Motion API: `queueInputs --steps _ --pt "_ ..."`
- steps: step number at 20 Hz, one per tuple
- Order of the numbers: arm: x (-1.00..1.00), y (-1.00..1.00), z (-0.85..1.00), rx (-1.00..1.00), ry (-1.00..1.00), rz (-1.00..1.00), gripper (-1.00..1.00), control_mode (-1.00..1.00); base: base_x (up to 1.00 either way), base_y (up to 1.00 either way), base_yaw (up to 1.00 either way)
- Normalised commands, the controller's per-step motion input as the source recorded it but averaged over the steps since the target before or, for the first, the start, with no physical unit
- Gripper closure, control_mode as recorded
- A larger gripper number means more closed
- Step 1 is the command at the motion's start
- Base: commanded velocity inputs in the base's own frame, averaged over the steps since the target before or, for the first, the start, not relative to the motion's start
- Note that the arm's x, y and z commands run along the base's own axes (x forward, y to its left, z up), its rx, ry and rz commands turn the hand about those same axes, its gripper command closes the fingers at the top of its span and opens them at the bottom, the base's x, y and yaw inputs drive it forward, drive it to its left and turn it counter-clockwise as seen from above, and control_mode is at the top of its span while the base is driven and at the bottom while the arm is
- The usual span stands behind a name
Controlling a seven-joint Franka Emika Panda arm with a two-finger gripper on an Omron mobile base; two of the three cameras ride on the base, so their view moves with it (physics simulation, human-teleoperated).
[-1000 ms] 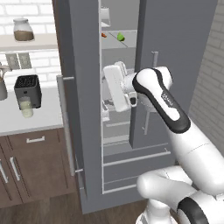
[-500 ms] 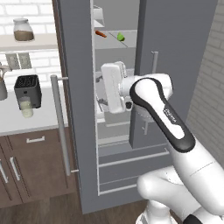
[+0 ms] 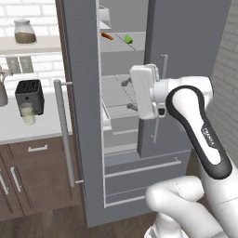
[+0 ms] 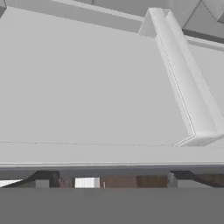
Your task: Grab a lemon wedge from the fridge and one ice cube from the ice bowl, and put them in the glass of lemonade.
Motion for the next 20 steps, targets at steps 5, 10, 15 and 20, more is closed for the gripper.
queueInputs --steps 5,10,15,20 --pt "-0.27 -1.0 -0.09 -0.35 -0.08 0.0 -1.0 -1.0 0.0 0.0 0.0" --pt "-0.29 -1.0 -0.29 -0.48 -0.16 0.0 -1.0 -1.0 0.0 0.0 0.0" --pt "-0.1 -1.0 -0.45 -0.48 -0.15 0.0 -1.0 -1.0 0.0 0.0 0.0" --pt "0.0 -0.93 -0.53 -0.48 -0.08 0.0 -1.0 -1.0 0.0 0.0 0.0"
